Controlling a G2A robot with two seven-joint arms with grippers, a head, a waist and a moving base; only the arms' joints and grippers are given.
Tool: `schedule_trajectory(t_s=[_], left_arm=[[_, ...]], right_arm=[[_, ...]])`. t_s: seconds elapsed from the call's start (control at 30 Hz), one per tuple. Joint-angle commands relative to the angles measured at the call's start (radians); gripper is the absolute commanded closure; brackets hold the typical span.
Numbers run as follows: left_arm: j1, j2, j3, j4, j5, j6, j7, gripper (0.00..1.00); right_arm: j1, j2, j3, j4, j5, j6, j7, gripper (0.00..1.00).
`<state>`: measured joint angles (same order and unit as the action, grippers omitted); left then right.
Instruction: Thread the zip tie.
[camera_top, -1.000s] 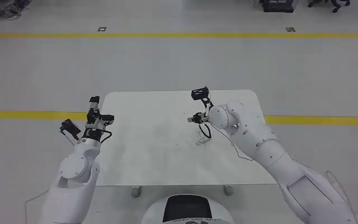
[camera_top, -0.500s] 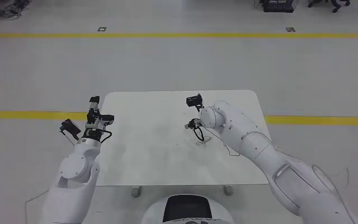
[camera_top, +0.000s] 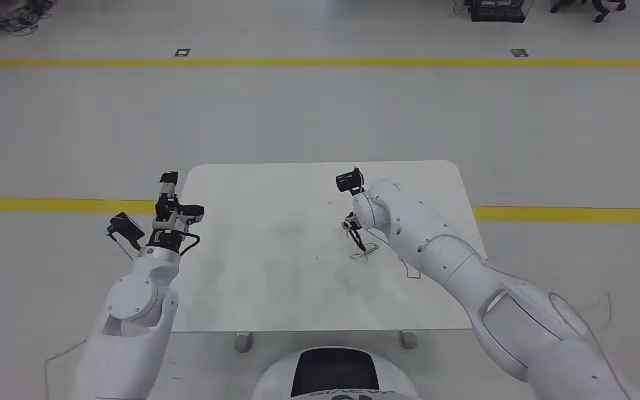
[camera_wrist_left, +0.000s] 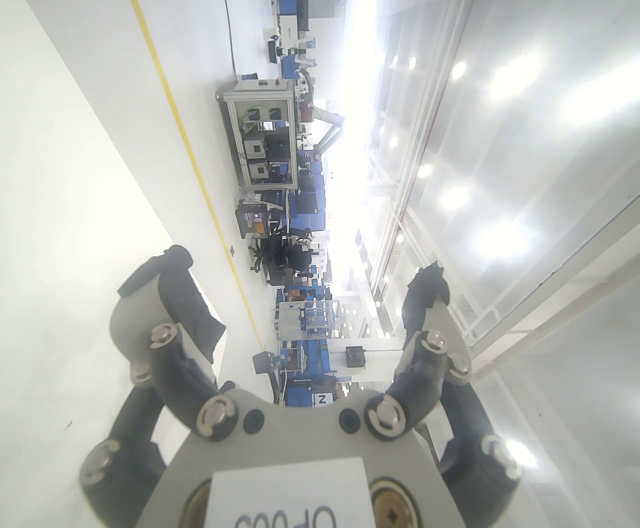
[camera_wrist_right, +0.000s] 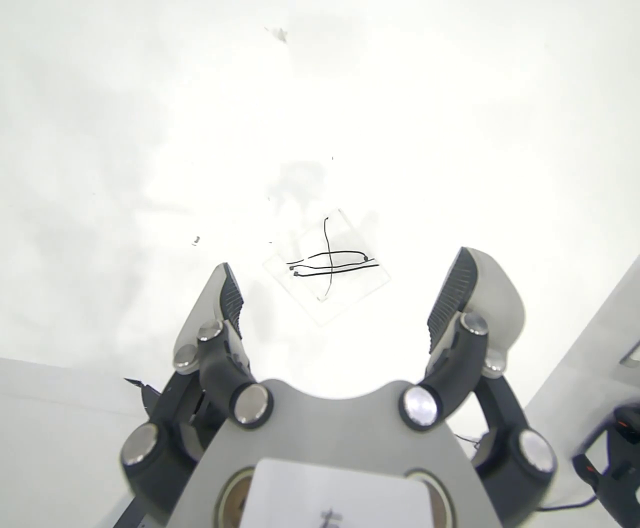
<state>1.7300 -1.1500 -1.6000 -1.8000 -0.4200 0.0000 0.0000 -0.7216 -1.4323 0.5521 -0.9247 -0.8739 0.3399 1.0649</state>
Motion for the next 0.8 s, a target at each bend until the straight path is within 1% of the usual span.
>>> schedule_trajectory(t_s=[0.0, 0.07, 0.1, 0.33, 0.4, 0.43, 0.5, 0.77], left_arm=[[0.0, 0.0, 0.0, 0.0, 0.0, 0.0, 0.0, 0.0], [0.0, 0.0, 0.0, 0.0, 0.0, 0.0, 0.0, 0.0], [0.0, 0.0, 0.0, 0.0, 0.0, 0.0, 0.0, 0.0], [0.0, 0.0, 0.0, 0.0, 0.0, 0.0, 0.0, 0.0], [0.0, 0.0, 0.0, 0.0, 0.0, 0.0, 0.0, 0.0], [0.0, 0.0, 0.0, 0.0, 0.0, 0.0, 0.0, 0.0], [0.0, 0.0, 0.0, 0.0, 0.0, 0.0, 0.0, 0.0], [0.0, 0.0, 0.0, 0.0, 0.0, 0.0, 0.0, 0.0]], right_arm=[[-0.003, -0.017, 0.007, 0.03, 0.0, 0.0, 0.005, 0.0], [-0.006, -0.033, 0.01, 0.055, -0.004, 0.0, 0.004, 0.0], [-0.005, -0.035, 0.011, 0.06, -0.006, 0.0, 0.003, 0.0], [-0.005, -0.035, 0.011, 0.06, -0.006, 0.0, 0.003, 0.0], [-0.01, -0.034, 0.014, 0.053, -0.006, -0.004, -0.01, 0.0], [-0.019, -0.031, 0.021, 0.042, -0.006, -0.011, -0.02, 0.0], [-0.025, -0.025, 0.035, 0.017, -0.005, -0.032, -0.007, 0.0], [-0.055, 0.013, 0.089, -0.1, -0.057, -0.085, 0.137, 0.0]])
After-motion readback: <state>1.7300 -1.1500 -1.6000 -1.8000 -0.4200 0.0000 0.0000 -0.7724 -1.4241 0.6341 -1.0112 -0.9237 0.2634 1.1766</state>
